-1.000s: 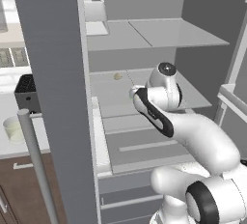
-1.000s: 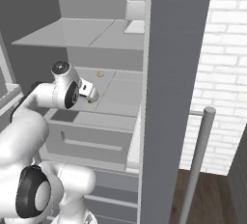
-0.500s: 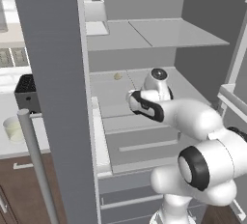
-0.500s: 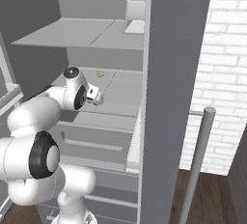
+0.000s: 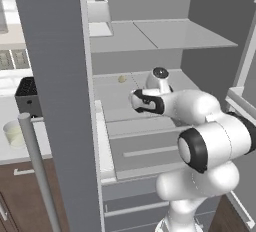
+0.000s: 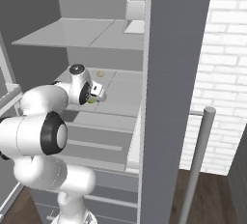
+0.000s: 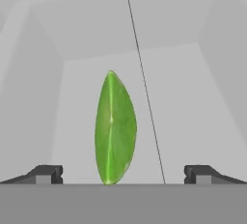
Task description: Grab a lemon wedge from the fridge and one ice cube from the ice bowl, and put them in the glass of lemonade.
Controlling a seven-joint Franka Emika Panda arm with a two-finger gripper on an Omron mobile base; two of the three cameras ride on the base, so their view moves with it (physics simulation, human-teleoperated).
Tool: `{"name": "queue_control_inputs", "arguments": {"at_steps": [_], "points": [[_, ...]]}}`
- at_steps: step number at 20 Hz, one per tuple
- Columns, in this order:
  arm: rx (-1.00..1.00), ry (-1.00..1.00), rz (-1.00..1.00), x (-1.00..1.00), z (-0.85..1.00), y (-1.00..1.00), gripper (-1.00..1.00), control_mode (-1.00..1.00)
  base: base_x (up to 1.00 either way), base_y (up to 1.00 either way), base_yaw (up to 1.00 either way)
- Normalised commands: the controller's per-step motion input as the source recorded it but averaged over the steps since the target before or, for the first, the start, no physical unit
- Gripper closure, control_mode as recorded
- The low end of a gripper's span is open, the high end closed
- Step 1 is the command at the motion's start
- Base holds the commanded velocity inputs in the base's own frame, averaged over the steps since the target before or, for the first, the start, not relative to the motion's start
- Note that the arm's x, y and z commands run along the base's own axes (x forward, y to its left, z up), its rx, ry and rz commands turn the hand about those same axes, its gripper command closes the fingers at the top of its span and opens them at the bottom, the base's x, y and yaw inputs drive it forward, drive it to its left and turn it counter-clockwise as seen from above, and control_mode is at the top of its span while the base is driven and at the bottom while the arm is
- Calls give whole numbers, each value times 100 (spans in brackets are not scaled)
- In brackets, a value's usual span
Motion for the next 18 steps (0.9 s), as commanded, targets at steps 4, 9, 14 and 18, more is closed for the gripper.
{"name": "queue_control_inputs", "arguments": {"at_steps": [4, 9, 14, 18], "points": [[0, 22, 0, 19, 0, 0, -100, -100, 0, 0, 0], [0, 8, 0, 0, -12, 0, -100, -100, 0, 0, 0], [0, -1, 0, 8, -59, 1, -100, -100, 0, 0, 0], [0, 0, 0, 6, -56, 4, -100, -100, 0, 0, 0]]}}
